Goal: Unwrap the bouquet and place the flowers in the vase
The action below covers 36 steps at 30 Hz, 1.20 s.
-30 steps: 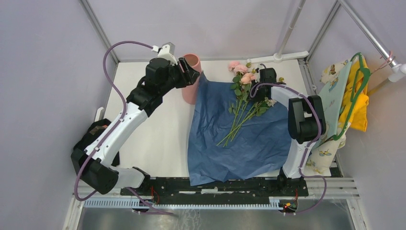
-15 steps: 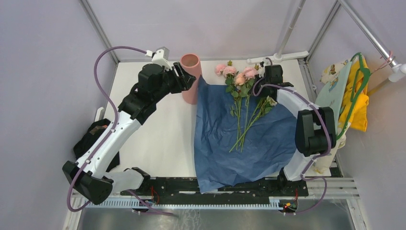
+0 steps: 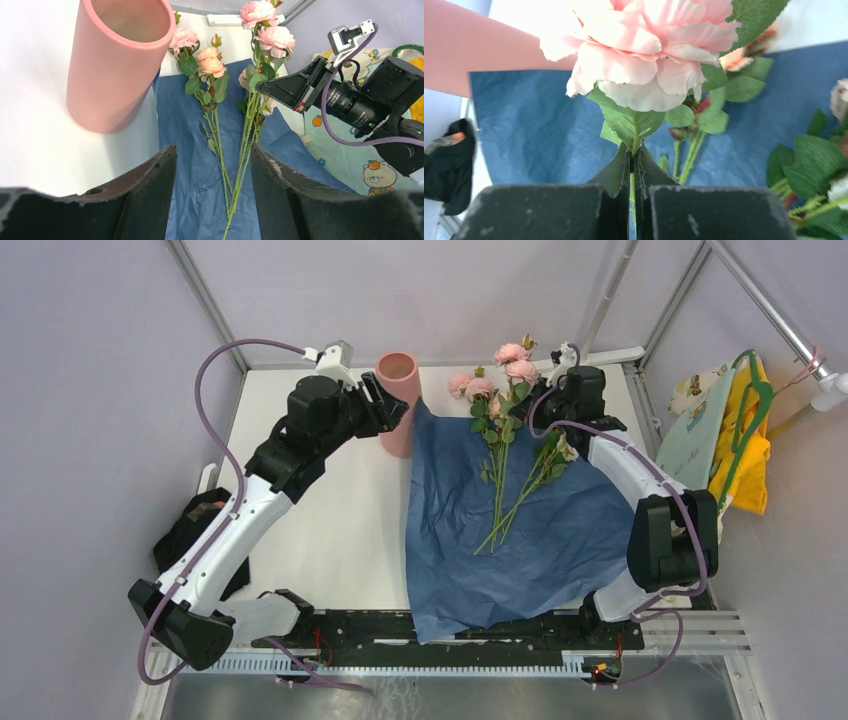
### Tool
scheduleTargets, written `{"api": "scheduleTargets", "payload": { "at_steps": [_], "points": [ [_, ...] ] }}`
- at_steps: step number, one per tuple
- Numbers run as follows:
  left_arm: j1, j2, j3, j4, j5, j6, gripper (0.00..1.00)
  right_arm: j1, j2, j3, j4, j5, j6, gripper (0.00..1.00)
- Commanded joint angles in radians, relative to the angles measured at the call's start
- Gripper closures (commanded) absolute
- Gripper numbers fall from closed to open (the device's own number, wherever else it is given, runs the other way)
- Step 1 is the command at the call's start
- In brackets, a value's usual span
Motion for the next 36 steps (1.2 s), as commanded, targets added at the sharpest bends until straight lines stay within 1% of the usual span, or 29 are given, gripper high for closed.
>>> {"api": "scheduleTargets", "payload": {
  "at_steps": [1,3,7,9,11,16,19,22,28,31,36],
  "points": [
    [-0.004,-0.042,0.005,0.020,-0.010,0.018,0.37,0.007,-0.004,0.027,0.184,-0.142,0.082,1.00],
    [-0.005,-0.044,0.007,0.019,-0.013,0.020,0.37,0.007,0.017,0.040,0.230,-0.178,0.122,1.00],
    [-0.005,-0.046,0.009,0.010,-0.019,0.021,0.37,0.010,0.034,0.038,0.410,-0.248,0.221,1.00],
    [-0.005,-0.049,0.009,0.009,-0.025,0.021,0.37,0.015,0.026,0.047,0.508,-0.261,0.250,1.00],
    [-0.005,-0.053,0.010,0.007,-0.031,0.023,0.37,0.024,0.019,0.088,0.554,-0.267,0.260,1.00],
    [-0.005,-0.077,0.009,0.003,-0.076,0.027,0.37,0.047,0.009,0.236,0.585,-0.262,0.261,1.00],
    [-0.006,-0.093,0.008,-0.006,-0.119,0.031,0.36,0.056,0.010,0.295,0.691,-0.261,0.313,1.00],
    [-0.005,-0.103,0.010,-0.011,-0.131,0.029,0.36,0.072,0.029,0.385,0.789,-0.250,0.352,1.00],
    [-0.004,-0.139,0.012,-0.015,-0.153,0.038,0.36,0.125,0.074,0.551,0.892,-0.164,0.305,1.00],
    [-0.005,-0.155,0.010,-0.023,-0.161,0.044,0.35,0.146,0.133,0.641,0.906,-0.124,0.277,1.00],
    [-0.005,-0.169,0.009,-0.038,-0.178,0.053,0.35,0.159,0.296,0.830,0.912,-0.090,0.323,1.00]
  ]
}}
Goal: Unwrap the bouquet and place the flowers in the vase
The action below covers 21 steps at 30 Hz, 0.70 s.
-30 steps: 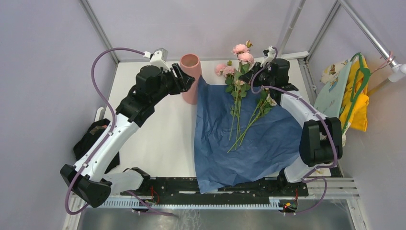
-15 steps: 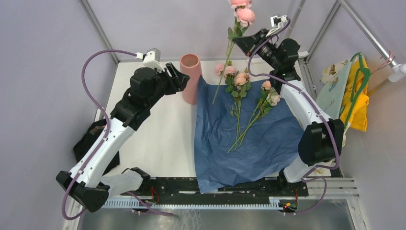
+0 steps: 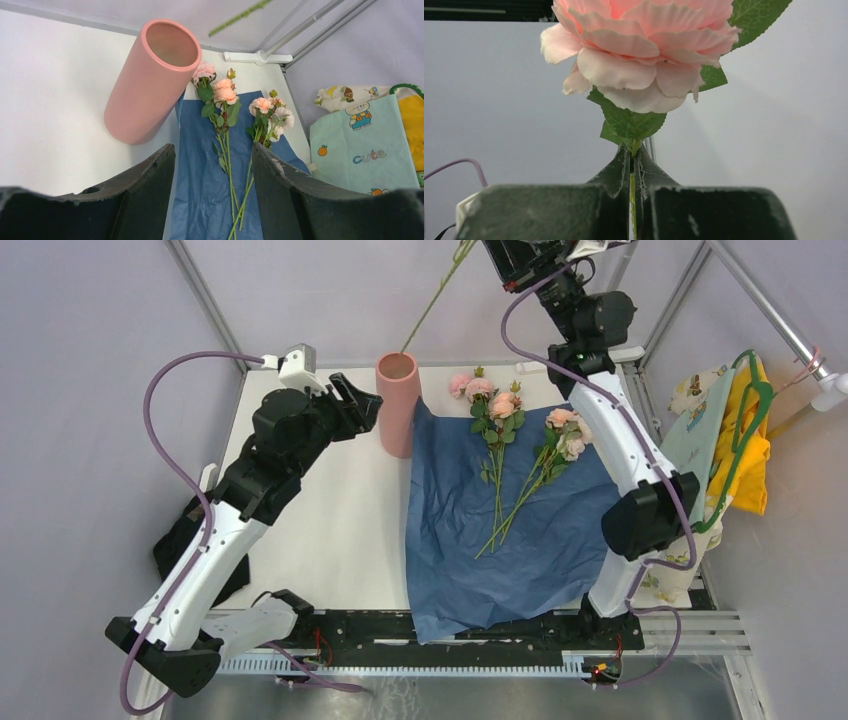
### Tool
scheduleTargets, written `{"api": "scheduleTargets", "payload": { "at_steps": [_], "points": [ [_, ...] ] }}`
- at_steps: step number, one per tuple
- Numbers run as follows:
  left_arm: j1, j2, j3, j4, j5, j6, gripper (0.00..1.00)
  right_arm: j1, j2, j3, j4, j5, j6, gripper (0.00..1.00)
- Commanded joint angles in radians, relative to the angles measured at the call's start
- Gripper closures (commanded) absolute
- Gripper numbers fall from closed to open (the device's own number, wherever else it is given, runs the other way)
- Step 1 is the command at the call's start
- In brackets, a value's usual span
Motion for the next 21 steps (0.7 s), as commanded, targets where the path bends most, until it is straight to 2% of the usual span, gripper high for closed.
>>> {"api": "scheduleTargets", "payload": {
  "at_steps": [1,4,8,21],
  "points": [
    [-0.005,-0.030,0.009,0.013,-0.035,0.047,0.35,0.006,0.142,0.148,0.039,0.061,0.038,1.00],
    [-0.005,-0.035,0.009,0.013,-0.036,0.052,0.35,0.015,0.222,0.247,0.028,0.085,0.043,1.00],
    [-0.005,-0.038,0.003,0.015,-0.038,0.056,0.35,0.026,0.263,0.289,0.011,0.108,0.019,1.00],
    [-0.005,-0.021,-0.002,0.023,-0.031,0.057,0.34,0.075,0.213,0.061,0.054,0.026,-0.028,1.00]
  ]
}}
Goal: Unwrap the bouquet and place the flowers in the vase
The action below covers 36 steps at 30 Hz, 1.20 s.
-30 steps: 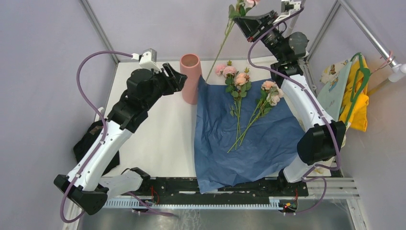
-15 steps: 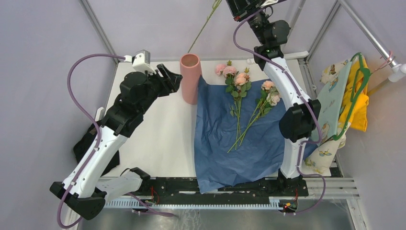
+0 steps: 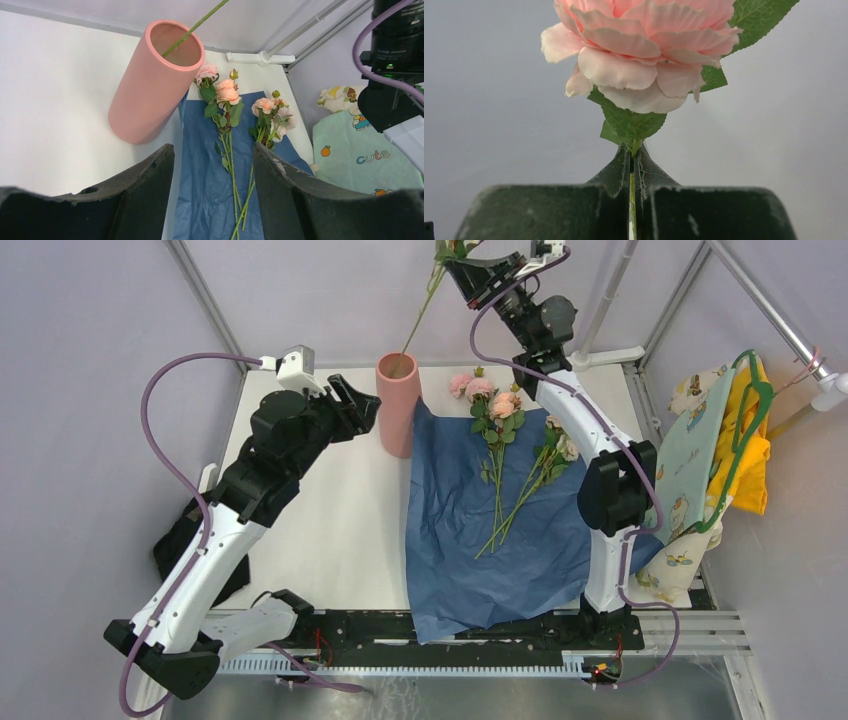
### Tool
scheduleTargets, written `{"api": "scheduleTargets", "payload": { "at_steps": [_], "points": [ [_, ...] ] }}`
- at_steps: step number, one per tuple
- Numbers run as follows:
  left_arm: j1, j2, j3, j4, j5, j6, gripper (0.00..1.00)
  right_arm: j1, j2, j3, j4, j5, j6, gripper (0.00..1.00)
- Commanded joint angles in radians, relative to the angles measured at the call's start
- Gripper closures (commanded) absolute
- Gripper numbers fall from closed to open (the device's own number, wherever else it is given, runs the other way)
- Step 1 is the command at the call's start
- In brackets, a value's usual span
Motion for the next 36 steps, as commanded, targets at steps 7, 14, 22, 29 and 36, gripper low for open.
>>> {"api": "scheduleTargets", "payload": {
  "at_steps": [7,14,22,29,36],
  "points": [
    [-0.005,-0.009,-0.005,0.032,-0.020,0.046,0.34,0.096,-0.060,-0.105,0.022,-0.125,-0.119,1.00],
    [-0.006,-0.028,-0.013,0.035,-0.018,0.045,0.34,0.141,-0.065,-0.133,-0.048,-0.157,-0.220,1.00],
    [-0.005,-0.052,-0.022,0.030,-0.027,0.049,0.34,0.158,-0.071,-0.160,-0.092,-0.157,-0.270,0.91],
    [-0.005,-0.062,-0.025,0.026,-0.032,0.049,0.34,0.158,-0.073,-0.162,-0.101,-0.158,-0.277,0.62],
    [-0.005,-0.064,-0.027,0.023,-0.038,0.049,0.34,0.159,-0.116,-0.205,-0.090,-0.154,-0.298,0.37]
  ]
}}
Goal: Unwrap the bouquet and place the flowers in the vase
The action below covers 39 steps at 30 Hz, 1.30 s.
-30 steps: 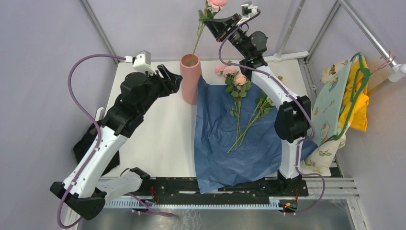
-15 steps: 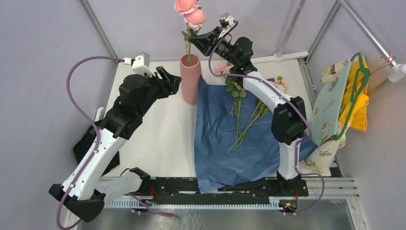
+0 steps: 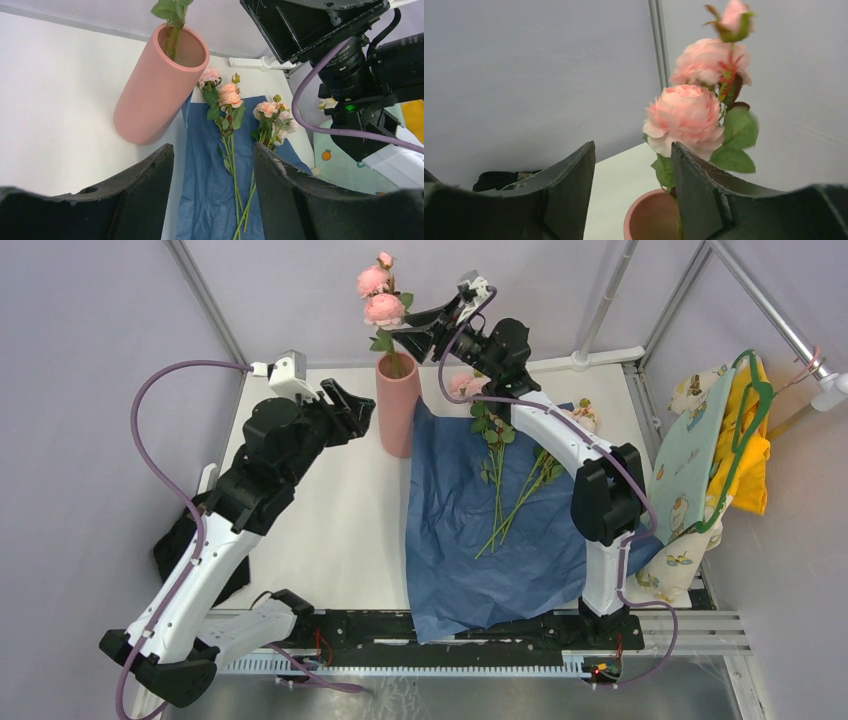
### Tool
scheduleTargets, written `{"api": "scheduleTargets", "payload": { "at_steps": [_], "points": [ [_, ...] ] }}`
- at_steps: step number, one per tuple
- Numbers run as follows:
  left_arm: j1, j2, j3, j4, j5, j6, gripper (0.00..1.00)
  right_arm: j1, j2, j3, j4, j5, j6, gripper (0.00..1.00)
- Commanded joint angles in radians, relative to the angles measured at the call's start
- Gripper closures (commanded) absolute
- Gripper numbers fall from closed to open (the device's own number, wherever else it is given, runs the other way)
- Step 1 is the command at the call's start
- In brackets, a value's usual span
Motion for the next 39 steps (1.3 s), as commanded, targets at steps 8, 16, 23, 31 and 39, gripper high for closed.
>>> {"api": "scheduleTargets", "payload": {
  "at_steps": [8,16,23,31,39],
  "points": [
    [-0.006,-0.016,-0.003,0.024,-0.009,0.048,0.34,0.002,-0.265,-0.180,-0.010,0.093,-0.150,0.14],
    [-0.006,-0.001,-0.004,0.034,0.020,0.046,0.34,-0.041,-0.456,-0.400,-0.174,0.237,-0.273,0.02],
    [-0.007,0.013,-0.002,0.041,0.032,0.040,0.34,-0.103,-0.564,-0.538,-0.332,0.425,-0.329,0.02],
    [-0.009,0.041,0.002,0.058,0.061,0.028,0.34,-0.140,-0.529,-0.567,-0.502,0.623,-0.300,0.05],
    [-0.011,0.048,-0.001,0.054,0.057,0.031,0.34,-0.218,-0.313,-0.495,-0.667,0.553,-0.184,0.15]
  ]
}}
